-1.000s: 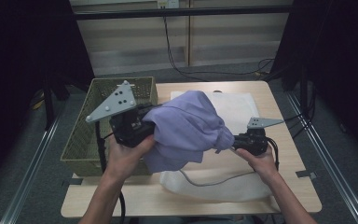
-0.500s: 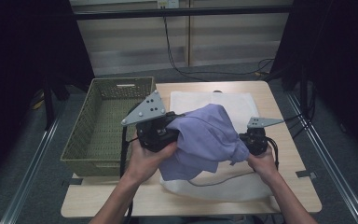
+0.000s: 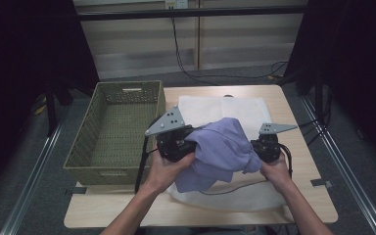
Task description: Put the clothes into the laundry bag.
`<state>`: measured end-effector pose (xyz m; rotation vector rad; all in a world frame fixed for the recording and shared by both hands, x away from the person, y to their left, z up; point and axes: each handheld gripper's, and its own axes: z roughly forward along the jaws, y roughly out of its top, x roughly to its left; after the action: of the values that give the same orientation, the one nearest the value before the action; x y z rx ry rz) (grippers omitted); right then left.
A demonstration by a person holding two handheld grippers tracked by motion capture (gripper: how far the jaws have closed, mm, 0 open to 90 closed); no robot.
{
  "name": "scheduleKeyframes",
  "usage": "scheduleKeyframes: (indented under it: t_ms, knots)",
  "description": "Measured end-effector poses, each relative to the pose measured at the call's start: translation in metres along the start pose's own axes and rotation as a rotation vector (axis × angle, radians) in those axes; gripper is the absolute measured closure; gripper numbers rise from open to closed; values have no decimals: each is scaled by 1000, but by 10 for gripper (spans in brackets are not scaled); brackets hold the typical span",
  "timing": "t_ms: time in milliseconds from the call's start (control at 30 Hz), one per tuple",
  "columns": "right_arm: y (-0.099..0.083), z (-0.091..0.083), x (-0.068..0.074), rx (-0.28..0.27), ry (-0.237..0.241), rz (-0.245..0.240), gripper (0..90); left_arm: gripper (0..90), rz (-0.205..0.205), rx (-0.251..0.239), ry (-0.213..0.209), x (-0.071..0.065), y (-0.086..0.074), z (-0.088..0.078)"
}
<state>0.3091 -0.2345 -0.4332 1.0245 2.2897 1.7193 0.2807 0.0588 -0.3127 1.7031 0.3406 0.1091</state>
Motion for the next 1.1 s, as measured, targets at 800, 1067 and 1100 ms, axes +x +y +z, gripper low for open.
scheduleKeyframes:
  t_ms: [800, 1067, 1100]
  knots:
    - [-1, 2, 0, 11, -2, 4, 885, 828, -27, 162, 2, 14, -62, 29]
    - [-2, 3, 1, 23, -2, -5, 885, 828, -37, 235, 2, 14, -80, 40]
    - [-2, 3, 1, 23, -2, -4, 885, 828, -37, 252, -1, 15, -83, 41]
